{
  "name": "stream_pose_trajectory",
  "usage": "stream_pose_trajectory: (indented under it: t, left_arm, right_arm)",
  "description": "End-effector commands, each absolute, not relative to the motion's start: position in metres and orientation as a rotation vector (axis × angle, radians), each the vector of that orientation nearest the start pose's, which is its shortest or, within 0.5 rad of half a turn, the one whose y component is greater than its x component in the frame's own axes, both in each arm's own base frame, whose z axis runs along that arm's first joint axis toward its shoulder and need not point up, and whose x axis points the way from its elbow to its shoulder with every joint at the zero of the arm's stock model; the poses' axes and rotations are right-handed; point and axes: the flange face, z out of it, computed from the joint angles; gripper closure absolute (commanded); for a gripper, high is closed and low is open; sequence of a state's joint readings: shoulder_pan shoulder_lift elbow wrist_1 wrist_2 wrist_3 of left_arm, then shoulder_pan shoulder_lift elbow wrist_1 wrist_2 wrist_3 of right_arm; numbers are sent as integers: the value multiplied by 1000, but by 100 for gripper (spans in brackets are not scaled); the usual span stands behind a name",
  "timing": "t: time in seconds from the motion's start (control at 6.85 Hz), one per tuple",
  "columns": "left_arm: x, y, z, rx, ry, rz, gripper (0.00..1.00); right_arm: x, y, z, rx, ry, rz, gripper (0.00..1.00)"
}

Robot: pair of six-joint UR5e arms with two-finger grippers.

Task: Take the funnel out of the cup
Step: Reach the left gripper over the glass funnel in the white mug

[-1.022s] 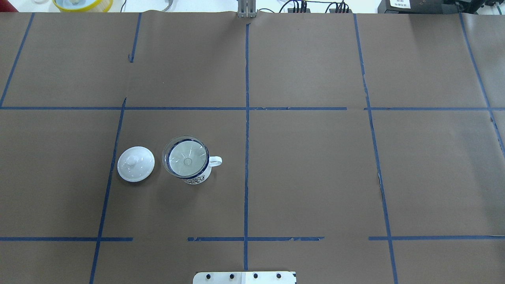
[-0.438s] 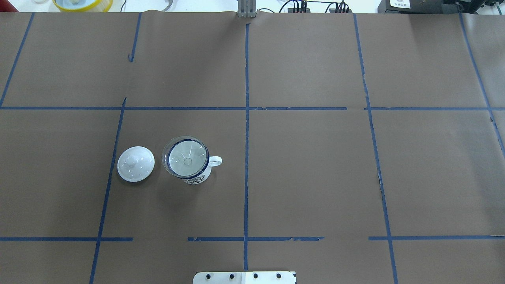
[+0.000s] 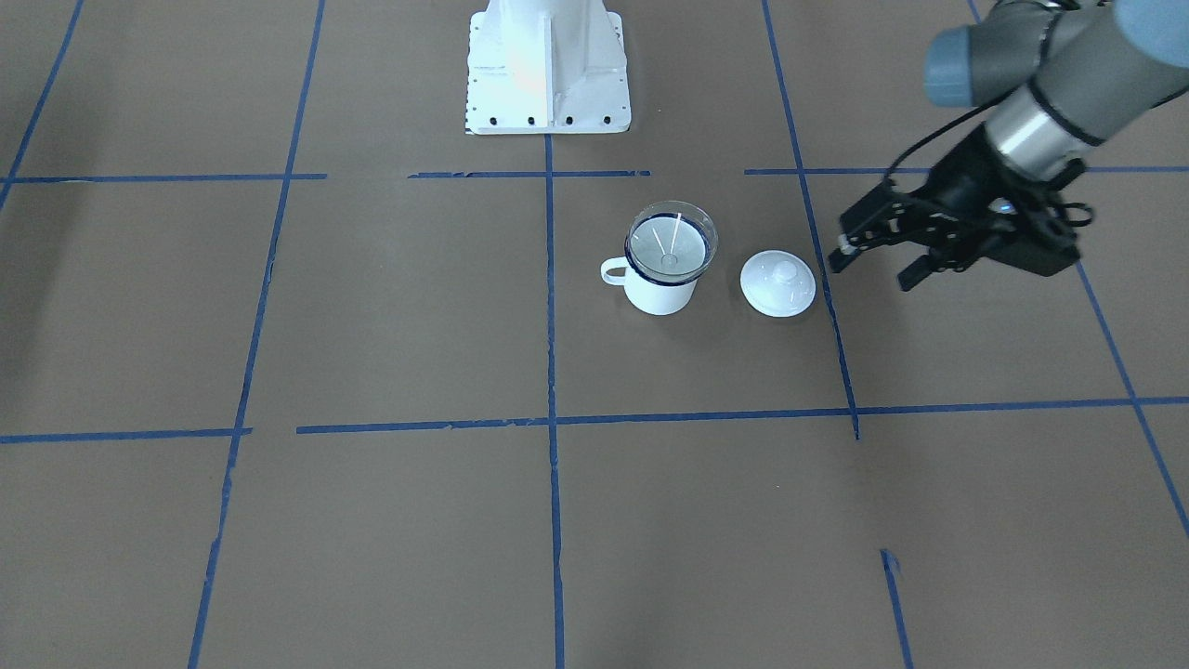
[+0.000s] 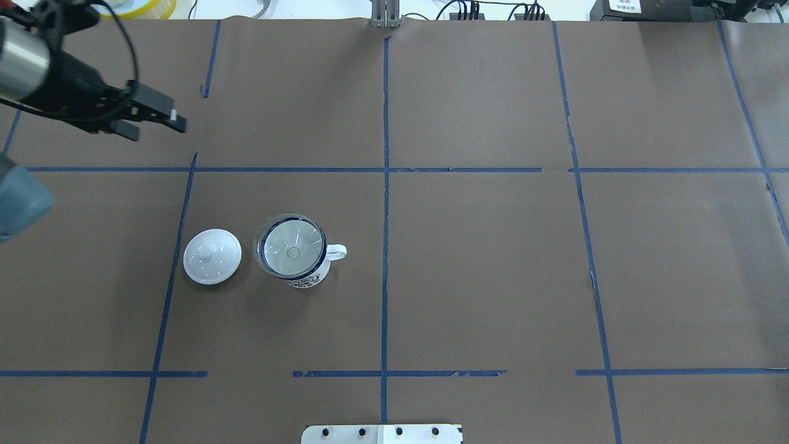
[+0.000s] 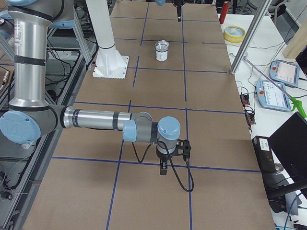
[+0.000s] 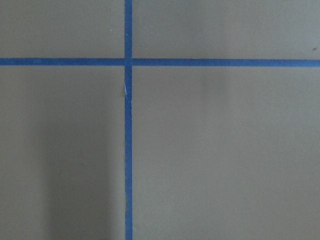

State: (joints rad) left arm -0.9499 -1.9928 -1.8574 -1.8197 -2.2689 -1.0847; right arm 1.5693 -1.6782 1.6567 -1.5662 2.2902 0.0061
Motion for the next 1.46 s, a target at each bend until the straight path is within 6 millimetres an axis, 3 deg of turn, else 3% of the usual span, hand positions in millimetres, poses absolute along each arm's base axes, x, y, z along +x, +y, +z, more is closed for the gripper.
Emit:
stream_pose_trajectory:
  t: [0.0, 0.15, 0.29, 0.58, 0.88, 1.31]
  left_arm:
    - [404, -482, 127, -3, 908, -187, 0]
    - [456, -447, 122, -2, 864, -250, 0]
    - [494, -425, 132, 9, 816, -240, 0]
    - [507, -430, 153, -1, 774, -234, 0]
    - [527, -418, 175, -23, 735, -195, 17]
    - [527, -418, 177, -16, 732, -175, 46]
  right_arm:
    - [67, -445, 670, -19, -719, 10, 0]
    - [67, -445, 670, -19, -719, 10, 0]
    - [67, -445, 670, -19, -719, 10, 0]
    - [67, -445, 670, -19, -719, 10, 0]
    - [67, -445, 670, -19, -719, 10, 0]
    - [67, -445, 670, -19, -719, 10, 0]
